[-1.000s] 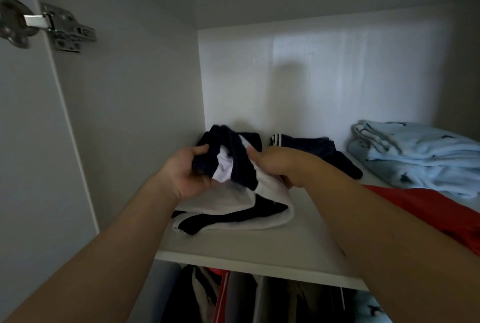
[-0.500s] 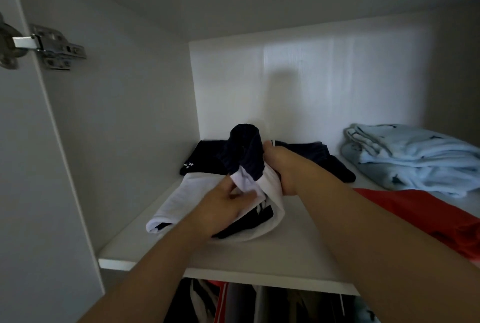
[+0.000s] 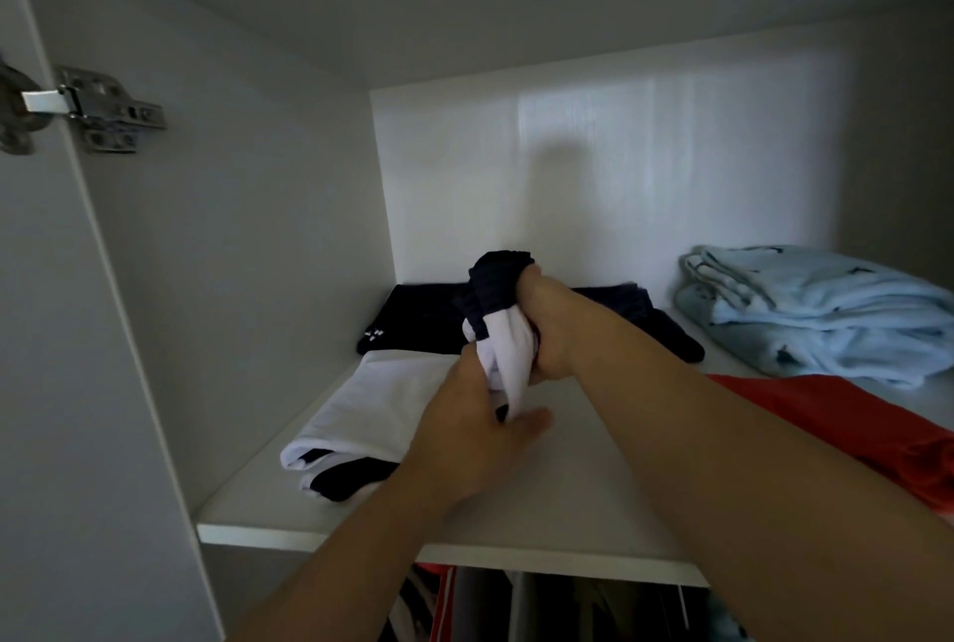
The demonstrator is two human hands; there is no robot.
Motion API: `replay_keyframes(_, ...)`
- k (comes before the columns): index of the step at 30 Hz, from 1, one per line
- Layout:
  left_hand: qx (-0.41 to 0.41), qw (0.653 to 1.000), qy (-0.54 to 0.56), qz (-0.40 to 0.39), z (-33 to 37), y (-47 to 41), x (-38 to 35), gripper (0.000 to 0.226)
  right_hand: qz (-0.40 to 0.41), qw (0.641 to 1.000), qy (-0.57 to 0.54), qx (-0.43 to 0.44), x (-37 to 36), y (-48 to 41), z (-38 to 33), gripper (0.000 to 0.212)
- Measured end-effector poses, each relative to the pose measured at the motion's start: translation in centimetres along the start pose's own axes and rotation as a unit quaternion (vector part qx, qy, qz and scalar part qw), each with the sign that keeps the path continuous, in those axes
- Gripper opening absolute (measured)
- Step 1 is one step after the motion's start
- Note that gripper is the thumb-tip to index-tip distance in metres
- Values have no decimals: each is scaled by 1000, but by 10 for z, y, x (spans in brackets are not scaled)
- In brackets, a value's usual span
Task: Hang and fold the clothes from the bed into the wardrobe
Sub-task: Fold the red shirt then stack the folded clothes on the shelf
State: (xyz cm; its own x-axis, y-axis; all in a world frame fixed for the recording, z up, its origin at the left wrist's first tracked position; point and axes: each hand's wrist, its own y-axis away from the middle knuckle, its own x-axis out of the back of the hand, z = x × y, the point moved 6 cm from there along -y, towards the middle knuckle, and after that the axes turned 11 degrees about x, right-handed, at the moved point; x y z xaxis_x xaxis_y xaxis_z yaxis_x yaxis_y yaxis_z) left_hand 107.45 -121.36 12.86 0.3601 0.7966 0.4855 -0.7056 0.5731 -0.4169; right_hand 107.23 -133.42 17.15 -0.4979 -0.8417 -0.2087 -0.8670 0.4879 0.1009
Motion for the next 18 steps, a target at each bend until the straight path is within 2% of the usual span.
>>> replay_keyframes(1,8,999,-1,35,-3,0,8,41,-34,999,-6,-25,-3,4,0,67)
replay_keyframes(3,72,992,71,79,-14,-1,28,30,-68,997,12,-46,-1,9,-2,68)
replay_keyframes(5,149,964,202,86,-30,-1,48,28,-75,996,35,-41,6,13,-7,48)
replay_keyframes(7,223,919,316,79,-48,6,69,31,-56,992,113,-28,18,12,-9,35)
replay_keyframes(9,265,878,398,39,-61,15,85,36,-48,968,247,-1,29,7,-9,40)
replay_keyframes(11,292,840,458,-15,-70,23,94,45,-82,939,334,15,31,6,-4,54)
replay_keyframes(12,299,825,478,-32,-74,26,97,48,-118,937,329,20,30,6,-1,57)
replay_keyframes(15,318,799,510,-32,-86,27,106,47,-259,934,242,52,15,11,3,44)
replay_keyframes(16,318,799,509,-36,-88,26,108,47,-280,931,225,69,11,13,3,50)
replay_keyframes(18,322,822,468,-37,-88,20,114,56,-243,935,230,115,4,9,2,60)
